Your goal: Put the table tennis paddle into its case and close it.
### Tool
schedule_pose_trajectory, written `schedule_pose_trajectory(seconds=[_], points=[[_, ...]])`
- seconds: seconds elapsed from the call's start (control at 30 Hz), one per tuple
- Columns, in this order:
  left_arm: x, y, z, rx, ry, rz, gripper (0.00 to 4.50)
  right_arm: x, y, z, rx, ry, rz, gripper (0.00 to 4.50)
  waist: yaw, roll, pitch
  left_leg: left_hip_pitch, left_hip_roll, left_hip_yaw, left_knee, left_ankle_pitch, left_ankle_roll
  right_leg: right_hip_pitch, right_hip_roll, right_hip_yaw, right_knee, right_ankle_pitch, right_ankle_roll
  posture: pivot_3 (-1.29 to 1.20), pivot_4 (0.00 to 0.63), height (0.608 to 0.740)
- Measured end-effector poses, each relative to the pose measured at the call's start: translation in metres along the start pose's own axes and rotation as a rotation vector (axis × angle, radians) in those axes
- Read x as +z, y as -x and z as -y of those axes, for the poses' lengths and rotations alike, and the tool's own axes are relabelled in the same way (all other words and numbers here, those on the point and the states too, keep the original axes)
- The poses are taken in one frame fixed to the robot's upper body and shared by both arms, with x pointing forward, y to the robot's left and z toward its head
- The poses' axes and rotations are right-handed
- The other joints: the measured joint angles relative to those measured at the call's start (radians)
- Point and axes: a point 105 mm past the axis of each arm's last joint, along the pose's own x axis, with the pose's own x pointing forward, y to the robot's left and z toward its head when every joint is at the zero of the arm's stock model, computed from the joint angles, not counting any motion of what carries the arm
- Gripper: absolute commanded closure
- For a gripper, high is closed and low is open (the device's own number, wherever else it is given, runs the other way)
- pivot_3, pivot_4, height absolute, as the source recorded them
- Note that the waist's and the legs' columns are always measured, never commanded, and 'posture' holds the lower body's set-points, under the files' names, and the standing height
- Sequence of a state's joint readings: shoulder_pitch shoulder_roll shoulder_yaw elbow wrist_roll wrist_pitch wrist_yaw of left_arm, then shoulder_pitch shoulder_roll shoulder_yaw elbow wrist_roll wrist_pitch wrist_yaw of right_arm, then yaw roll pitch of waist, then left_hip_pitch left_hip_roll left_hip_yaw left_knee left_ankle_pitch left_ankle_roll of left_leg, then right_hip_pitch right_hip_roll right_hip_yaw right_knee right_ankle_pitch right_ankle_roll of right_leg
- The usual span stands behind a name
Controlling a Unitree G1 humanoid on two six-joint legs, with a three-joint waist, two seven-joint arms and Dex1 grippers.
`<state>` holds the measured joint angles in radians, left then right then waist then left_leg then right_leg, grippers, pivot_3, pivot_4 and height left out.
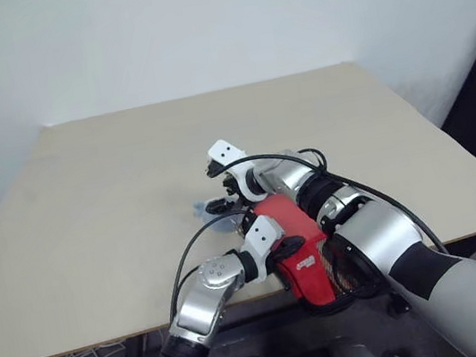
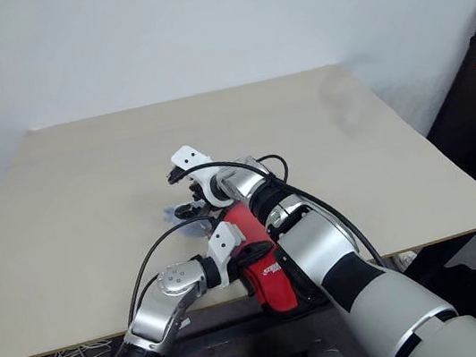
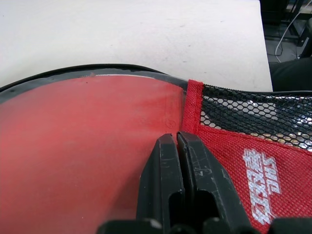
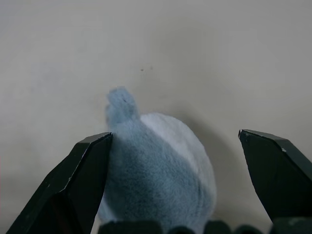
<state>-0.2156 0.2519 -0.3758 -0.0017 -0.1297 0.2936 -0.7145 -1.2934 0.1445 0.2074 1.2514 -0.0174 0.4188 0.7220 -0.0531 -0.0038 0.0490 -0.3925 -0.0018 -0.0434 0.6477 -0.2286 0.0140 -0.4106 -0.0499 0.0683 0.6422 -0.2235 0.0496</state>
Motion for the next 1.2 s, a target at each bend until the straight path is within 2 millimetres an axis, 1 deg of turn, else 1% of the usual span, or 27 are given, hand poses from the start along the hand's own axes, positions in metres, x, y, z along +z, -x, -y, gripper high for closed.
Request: schedule_pose_trajectory(seconds=[0.3,0.53,0.57,0.6,0.63,0.8,0.97,1.0,1.2], points=[[0.0001,-0.0004,-0.0004,-0.004,0.000,-0.002,4.48,-0.0034,-0.0023,-0.0026,0.001,0.105,-0.050,0.00,0.000,0.000,0.000,0.000,0.000,0.000,0.000,0.000,0.000,0.000,0.000,0.000,0.000,0.000,0.000,0.00,0.000,0.740],[0.0000,-0.0016,-0.0013,-0.006,0.001,-0.003,4.48,-0.0067,-0.0030,-0.0059,0.027,0.154,-0.081,0.00,0.000,0.001,-0.001,0.000,0.000,-0.001,0.001,0.000,0.000,0.001,0.000,-0.001,0.000,0.000,0.000,0.00,0.000,0.740],[0.0001,-0.0017,-0.0016,-0.007,0.001,-0.004,4.50,-0.0076,-0.0030,-0.0061,0.029,0.159,-0.086,0.41,0.001,0.001,-0.001,0.000,0.000,-0.001,0.001,0.000,0.000,0.001,0.000,-0.001,0.000,0.000,0.000,0.00,0.000,0.740],[0.0001,-0.0019,-0.0019,-0.007,0.000,-0.004,4.50,-0.0079,-0.0031,-0.0063,0.031,0.162,-0.087,0.60,0.001,0.001,-0.001,0.000,0.000,-0.001,0.001,0.000,0.000,0.002,0.000,-0.001,0.000,0.000,0.000,0.00,0.000,0.740],[0.0002,-0.0021,-0.0021,-0.008,0.000,-0.005,4.50,-0.0081,-0.0033,-0.0066,0.033,0.164,-0.088,0.91,0.001,0.001,-0.001,0.000,0.000,-0.001,0.001,0.000,0.000,0.002,0.000,-0.001,0.000,0.000,0.000,0.00,0.000,0.740],[0.0002,-0.0029,-0.0026,-0.015,-0.001,-0.007,4.50,-0.0087,-0.0032,-0.0076,0.043,0.175,-0.093,2.68,0.001,0.001,-0.002,0.001,0.000,-0.002,0.002,0.000,0.000,0.002,0.000,-0.001,0.001,0.000,0.000,0.00,0.000,0.740],[0.0003,-0.0032,-0.0028,-0.020,-0.002,-0.008,4.50,-0.0093,-0.0031,-0.0084,0.052,0.184,-0.098,4.34,0.000,0.001,-0.002,0.001,0.000,-0.002,0.002,0.000,0.000,0.002,0.000,-0.001,0.001,0.000,0.000,0.00,0.000,0.740],[0.0003,-0.0033,-0.0029,-0.021,-0.002,-0.008,4.50,-0.0093,-0.0031,-0.0088,0.057,0.186,-0.098,4.46,0.000,0.001,-0.002,0.001,0.000,-0.002,0.002,0.000,0.000,0.002,0.000,-0.001,0.001,0.000,0.000,0.00,0.000,0.740],[0.0006,-0.0041,-0.0034,-0.025,-0.005,-0.007,4.50,-0.0073,-0.0029,-0.0082,0.053,0.192,-0.086,4.46,0.000,0.002,-0.002,0.001,0.000,-0.002,0.002,0.000,0.000,0.002,0.000,-0.001,0.001,0.000,0.000,0.00,0.000,0.740]])
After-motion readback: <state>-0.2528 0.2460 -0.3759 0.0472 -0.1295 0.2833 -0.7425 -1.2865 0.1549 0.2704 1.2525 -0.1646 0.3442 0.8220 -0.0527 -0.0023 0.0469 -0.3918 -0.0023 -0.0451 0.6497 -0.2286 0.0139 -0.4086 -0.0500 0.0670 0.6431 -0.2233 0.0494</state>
